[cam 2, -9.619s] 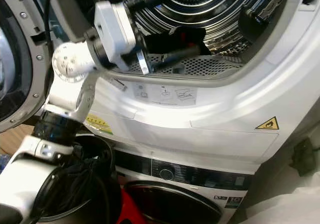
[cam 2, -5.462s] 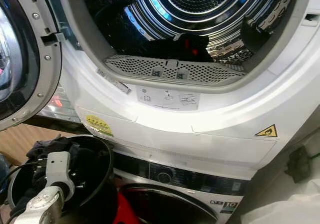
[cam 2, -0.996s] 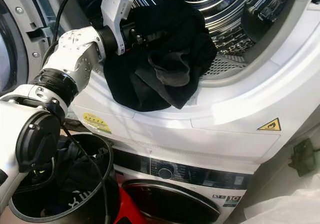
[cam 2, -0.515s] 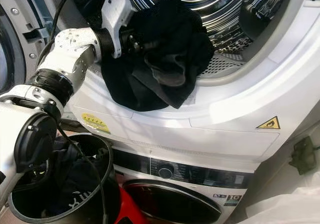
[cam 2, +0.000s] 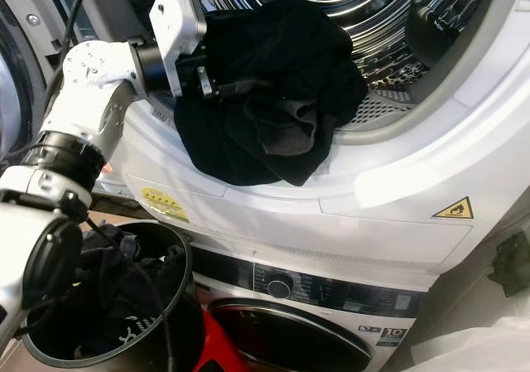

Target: Clothes washing

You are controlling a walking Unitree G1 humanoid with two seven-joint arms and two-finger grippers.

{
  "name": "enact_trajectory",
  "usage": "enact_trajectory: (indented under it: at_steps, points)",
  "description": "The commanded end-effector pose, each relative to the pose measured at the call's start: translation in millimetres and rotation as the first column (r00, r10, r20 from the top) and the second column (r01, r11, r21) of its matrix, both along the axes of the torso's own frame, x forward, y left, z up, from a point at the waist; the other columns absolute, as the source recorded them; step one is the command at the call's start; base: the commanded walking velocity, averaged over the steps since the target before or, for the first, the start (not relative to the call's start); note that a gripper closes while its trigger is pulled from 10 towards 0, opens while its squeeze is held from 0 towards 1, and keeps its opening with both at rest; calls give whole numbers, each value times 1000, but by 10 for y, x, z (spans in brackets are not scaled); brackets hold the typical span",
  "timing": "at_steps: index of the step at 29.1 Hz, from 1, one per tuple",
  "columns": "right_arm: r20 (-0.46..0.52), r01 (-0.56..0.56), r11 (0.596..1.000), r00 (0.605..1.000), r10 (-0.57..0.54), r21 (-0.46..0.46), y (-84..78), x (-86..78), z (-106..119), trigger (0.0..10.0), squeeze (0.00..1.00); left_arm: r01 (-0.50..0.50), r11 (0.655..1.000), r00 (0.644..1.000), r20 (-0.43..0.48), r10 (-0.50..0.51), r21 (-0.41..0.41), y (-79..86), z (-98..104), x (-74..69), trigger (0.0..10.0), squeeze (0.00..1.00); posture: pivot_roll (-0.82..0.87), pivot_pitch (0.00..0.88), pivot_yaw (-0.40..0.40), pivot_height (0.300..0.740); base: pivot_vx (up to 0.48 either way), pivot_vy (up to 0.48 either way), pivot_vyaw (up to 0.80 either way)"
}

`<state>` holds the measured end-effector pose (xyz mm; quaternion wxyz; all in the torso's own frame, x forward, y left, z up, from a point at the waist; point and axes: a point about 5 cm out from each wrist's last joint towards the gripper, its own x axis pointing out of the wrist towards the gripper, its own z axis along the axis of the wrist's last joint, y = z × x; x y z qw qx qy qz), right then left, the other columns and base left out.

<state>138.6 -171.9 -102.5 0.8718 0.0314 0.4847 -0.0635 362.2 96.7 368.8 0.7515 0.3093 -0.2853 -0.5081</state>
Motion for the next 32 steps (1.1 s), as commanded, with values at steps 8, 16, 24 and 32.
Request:
enact_trajectory:
  at_steps: [8, 16, 24, 32]
  points:
    - [-17, -11, 1000, 1000, 11, 14, 65, -22, -16, 10000, 0, -141, 988, 975, 184, 127, 66, 27, 131, -221, 10000, 0, 33, 0, 115, 740, 0, 0, 0]
    - [-19, -10, 1000, 1000, 11, 24, 89, -19, -17, 10000, 0, 0, 964, 971, 232, 64, -265, -217, -46, -541, 10000, 0, 57, 1, 105, 740, 0, 0, 0]
    - [-10, -8, 1000, 1000, 8, 25, 99, 16, -5, 10000, 0, -166, 821, 974, 40, 223, -547, -488, -448, -670, 10000, 0, 70, 0, 109, 740, 0, 0, 0]
    - [-7, -8, 1000, 1000, 8, 28, 121, 33, -1, 10000, 0, -333, 720, 931, -91, 354, -609, -624, -883, -950, 10000, 0, 71, 0, 117, 740, 0, 0, 0]
